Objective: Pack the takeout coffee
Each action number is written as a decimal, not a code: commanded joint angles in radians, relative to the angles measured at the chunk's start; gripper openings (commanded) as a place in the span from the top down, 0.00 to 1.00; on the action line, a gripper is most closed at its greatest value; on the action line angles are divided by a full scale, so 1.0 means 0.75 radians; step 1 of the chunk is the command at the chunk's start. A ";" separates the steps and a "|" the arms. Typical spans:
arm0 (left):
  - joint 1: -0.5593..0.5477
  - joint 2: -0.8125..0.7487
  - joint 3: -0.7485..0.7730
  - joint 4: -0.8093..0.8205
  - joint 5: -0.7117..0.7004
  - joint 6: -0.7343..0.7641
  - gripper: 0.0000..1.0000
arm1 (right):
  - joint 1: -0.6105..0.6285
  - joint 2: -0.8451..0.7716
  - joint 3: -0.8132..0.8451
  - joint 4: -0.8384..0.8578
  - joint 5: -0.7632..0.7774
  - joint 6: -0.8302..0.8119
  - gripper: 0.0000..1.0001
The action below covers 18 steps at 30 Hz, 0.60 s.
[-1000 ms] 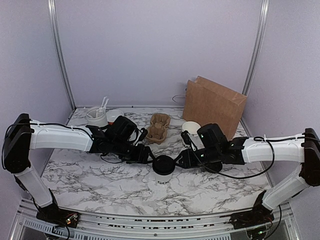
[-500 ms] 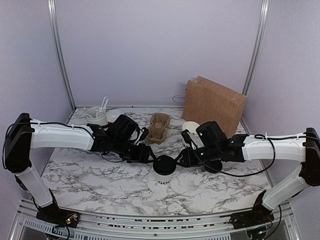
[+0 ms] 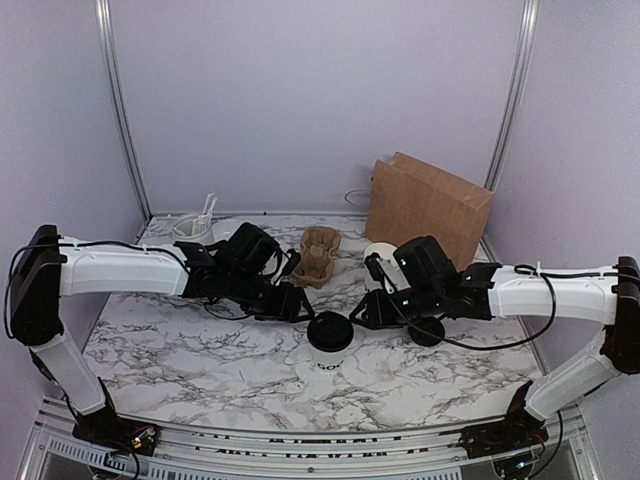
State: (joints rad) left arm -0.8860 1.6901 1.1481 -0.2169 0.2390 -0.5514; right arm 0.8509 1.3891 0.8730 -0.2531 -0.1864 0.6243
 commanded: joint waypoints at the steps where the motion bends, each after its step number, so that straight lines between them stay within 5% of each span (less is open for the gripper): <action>1: 0.015 -0.044 0.017 -0.055 -0.043 0.032 0.34 | 0.010 -0.026 0.076 -0.031 0.032 -0.040 0.66; 18: 0.015 -0.235 -0.195 -0.055 -0.004 0.013 0.34 | 0.096 -0.059 0.090 -0.261 0.067 -0.193 0.66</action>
State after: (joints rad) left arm -0.8761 1.5440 1.0229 -0.2398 0.2268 -0.5442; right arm 0.8856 1.3872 0.9131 -0.3775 -0.1680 0.5194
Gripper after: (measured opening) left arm 0.665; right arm 0.342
